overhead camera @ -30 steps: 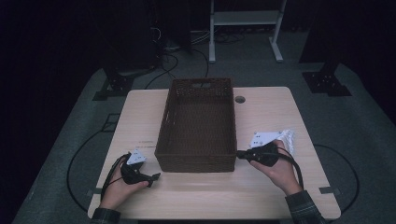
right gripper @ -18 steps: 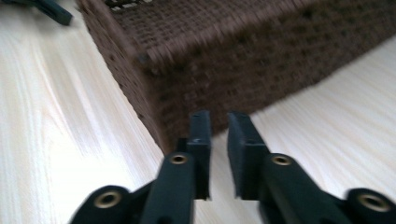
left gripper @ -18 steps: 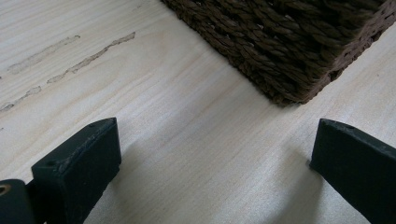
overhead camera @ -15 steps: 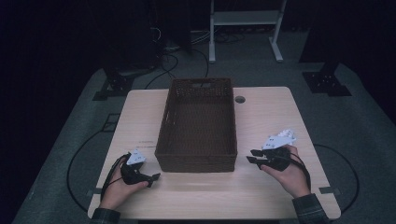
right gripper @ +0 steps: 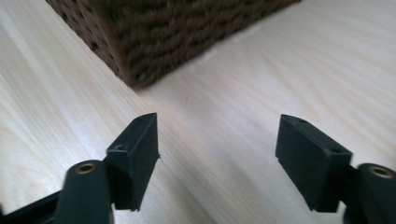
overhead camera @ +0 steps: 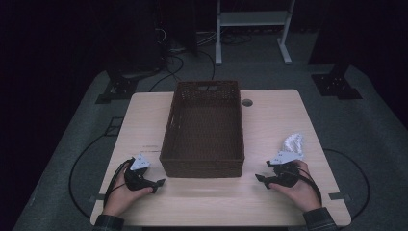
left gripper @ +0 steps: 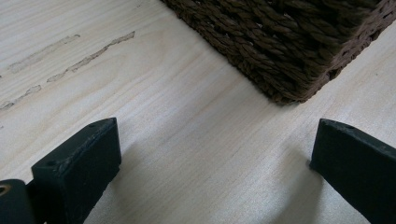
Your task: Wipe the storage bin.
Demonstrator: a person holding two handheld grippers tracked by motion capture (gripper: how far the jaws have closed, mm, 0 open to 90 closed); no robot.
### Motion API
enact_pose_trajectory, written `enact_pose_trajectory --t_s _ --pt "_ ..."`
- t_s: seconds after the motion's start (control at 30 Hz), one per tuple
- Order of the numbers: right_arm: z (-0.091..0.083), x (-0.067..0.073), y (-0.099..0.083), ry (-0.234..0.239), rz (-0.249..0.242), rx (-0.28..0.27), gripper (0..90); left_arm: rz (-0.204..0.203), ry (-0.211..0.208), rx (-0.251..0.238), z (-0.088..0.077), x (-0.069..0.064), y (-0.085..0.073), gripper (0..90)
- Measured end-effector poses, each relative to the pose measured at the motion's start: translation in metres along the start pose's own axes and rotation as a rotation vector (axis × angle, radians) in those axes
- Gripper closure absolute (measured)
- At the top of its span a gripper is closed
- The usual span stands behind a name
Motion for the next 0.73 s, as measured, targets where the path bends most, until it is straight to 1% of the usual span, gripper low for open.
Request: enact_pose_trajectory --t_s 0.03,0.07,0.1,0.13,0.17,0.2,0.27,0.3,0.37,0.43,0.5,0.73 --pt "0.005 0.001 -0.004 0.002 -0.01 0.025 28.5 0.001 0.0 0.001 0.0 0.0 0.0 0.6" --pt "0.005 0.001 -0.004 0.002 -0.01 0.025 28.5 0.001 0.0 0.001 0.0 0.0 0.0 0.6" --pt "0.011 0.002 -0.008 0.0 -0.015 0.062 27.5 0.001 0.0 0.001 0.0 0.0 0.0 0.6" --pt "0.011 0.002 -0.008 0.0 -0.015 0.062 27.5 0.001 0.0 0.001 0.0 0.0 0.0 0.6" --pt "0.015 0.002 -0.01 0.003 -0.011 0.076 26.3 0.001 0.0 0.0 0.0 0.0 0.0 0.6" --pt "0.015 0.002 -0.011 0.009 0.007 0.073 26.3 0.001 0.0 0.0 0.0 0.0 0.0 0.6" --pt "0.016 0.001 -0.011 0.013 0.009 0.066 25.8 0.001 0.0 0.0 0.0 0.0 0.0 0.6" --pt "0.017 0.001 -0.012 0.009 0.02 0.066 22.4 0.001 0.0 0.0 0.0 0.0 0.0 0.6" --pt "0.018 0.001 -0.012 0.009 0.027 0.06 20.8 0.001 0.0 0.0 0.0 0.0 0.0 0.6" --pt "0.019 0.001 -0.012 0.008 0.026 0.052 18.0 0.001 0.0 0.0 0.0 0.0 0.0 0.6" --pt "0.021 0.003 -0.013 -0.003 0.025 0.014 15.9 0.001 0.0 0.0 0.0 0.0 0.0 0.6" --pt "0.022 0.003 -0.014 -0.01 0.027 -0.006 14.3 0.001 0.0 0.0 0.0 0.0 0.0 0.6"
Point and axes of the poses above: each handheld gripper's, and its own axes: z roughly forward along the jaws, y roughly out of its top, x roughly to its left, the point moved 4 cm from there along z, roughly forward along the jaws, and after that the axes turned 15 degrees about -z, right-handed, at the moved point
